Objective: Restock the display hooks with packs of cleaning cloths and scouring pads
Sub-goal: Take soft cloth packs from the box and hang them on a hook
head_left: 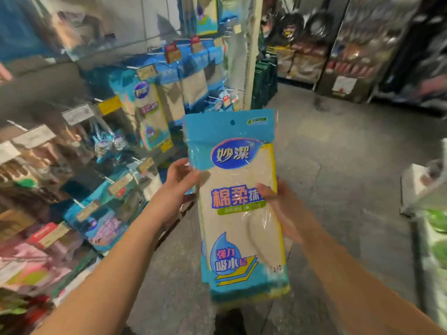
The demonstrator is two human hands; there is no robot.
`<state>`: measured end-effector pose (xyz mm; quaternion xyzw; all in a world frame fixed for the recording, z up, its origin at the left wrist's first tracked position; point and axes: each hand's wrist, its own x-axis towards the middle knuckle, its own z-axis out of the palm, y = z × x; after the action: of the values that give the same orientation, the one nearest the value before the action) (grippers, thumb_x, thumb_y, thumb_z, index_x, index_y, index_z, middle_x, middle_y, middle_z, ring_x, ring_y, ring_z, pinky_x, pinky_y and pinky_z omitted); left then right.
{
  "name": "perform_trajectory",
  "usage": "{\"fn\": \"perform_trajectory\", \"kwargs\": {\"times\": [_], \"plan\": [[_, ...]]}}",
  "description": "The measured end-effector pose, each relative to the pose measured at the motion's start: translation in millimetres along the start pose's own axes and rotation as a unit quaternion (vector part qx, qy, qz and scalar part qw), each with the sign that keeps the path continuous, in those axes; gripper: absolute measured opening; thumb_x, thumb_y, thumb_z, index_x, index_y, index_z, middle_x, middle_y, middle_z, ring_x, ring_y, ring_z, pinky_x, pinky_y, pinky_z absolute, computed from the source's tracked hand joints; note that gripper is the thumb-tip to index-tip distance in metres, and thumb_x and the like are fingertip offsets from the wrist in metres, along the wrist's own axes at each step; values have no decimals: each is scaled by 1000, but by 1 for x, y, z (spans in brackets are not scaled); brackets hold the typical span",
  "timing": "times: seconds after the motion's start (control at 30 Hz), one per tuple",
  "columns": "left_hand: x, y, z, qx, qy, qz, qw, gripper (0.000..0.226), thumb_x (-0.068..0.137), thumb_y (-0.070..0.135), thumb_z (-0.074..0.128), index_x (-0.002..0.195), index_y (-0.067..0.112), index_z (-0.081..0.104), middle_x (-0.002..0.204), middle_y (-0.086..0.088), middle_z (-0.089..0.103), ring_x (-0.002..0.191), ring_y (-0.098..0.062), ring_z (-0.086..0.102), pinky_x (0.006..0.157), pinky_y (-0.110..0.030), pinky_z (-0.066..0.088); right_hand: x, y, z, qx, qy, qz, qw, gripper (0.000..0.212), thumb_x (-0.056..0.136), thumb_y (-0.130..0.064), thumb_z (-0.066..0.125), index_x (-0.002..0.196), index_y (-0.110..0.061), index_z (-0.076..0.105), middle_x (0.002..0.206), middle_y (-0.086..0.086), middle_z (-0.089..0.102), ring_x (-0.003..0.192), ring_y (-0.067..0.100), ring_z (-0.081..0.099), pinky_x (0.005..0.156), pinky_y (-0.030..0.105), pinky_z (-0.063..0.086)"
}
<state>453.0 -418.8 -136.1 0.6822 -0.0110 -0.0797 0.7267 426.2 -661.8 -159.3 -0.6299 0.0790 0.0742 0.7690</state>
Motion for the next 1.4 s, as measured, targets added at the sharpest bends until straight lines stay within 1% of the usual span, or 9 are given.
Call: {"fn": "perform_trajectory", "kwargs": {"times": [0.17,0.27,0.4,0.63,0.8,0.87,1.07,1.23,1.4], "plan": [[133,14,48,-87,-78,21,993,80,55,39,83,126,27,49,121,4,69,101,-14,69,74,-30,56,101,-34,-50,-27,33,-31,999,96,34,-70,90,114,-27,59,108,9,74,98,30,70,88,53,56],[205,29,72,-107,-94,32,989,65,69,18,79,128,18,54,112,0,75,95,-15,72,76,-28,58,164,-61,-71,-23,32,-31,999,73,49,-64,89,110,-35,62,110,13,72,96,30,70,86,50,56],[287,57,93,-106,-77,36,991,65,64,22,81,125,16,60,111,-3,76,91,-17,74,74,-29,58,237,-93,-94,-7,30,-34,999,34,97,-18,60,130,-21,53,107,6,74,93,21,72,76,37,58],[406,85,140,-118,-10,44,992,31,81,6,71,108,19,62,91,-1,78,72,-17,74,60,-30,59,351,-148,-132,-28,11,-79,996,34,90,-24,60,124,-27,56,111,-6,74,102,16,71,90,37,54],[492,98,180,-128,36,53,990,50,72,10,80,117,17,60,103,-10,77,78,-26,74,64,-40,62,469,-219,-176,-65,33,-195,978,28,99,-22,56,117,-42,49,120,-7,66,102,1,66,84,25,56],[527,102,199,-128,63,62,988,46,79,9,77,120,15,58,103,-12,77,76,-27,75,59,-38,60,519,-254,-194,-68,16,-242,968,33,97,-21,60,119,-39,43,120,0,64,104,6,66,77,22,56],[611,131,236,-145,145,98,974,32,83,14,70,115,17,62,97,-9,78,74,-25,75,56,-37,59,627,-332,-220,-105,-27,-297,949,46,95,-14,65,116,-43,37,109,-4,67,101,11,69,87,43,59],[667,150,238,-133,220,106,960,28,84,25,77,110,21,65,104,-13,77,85,-32,75,82,-55,60,694,-372,-215,-108,-67,-336,933,58,92,-15,69,111,-57,35,119,-6,60,103,14,68,84,37,60],[718,171,220,-130,246,120,953,35,89,26,71,122,16,64,105,-13,77,89,-33,75,74,-49,63,767,-400,-198,-176,-137,-349,910,30,94,-15,65,102,-44,59,118,-3,65,102,12,67,90,40,58]]}}
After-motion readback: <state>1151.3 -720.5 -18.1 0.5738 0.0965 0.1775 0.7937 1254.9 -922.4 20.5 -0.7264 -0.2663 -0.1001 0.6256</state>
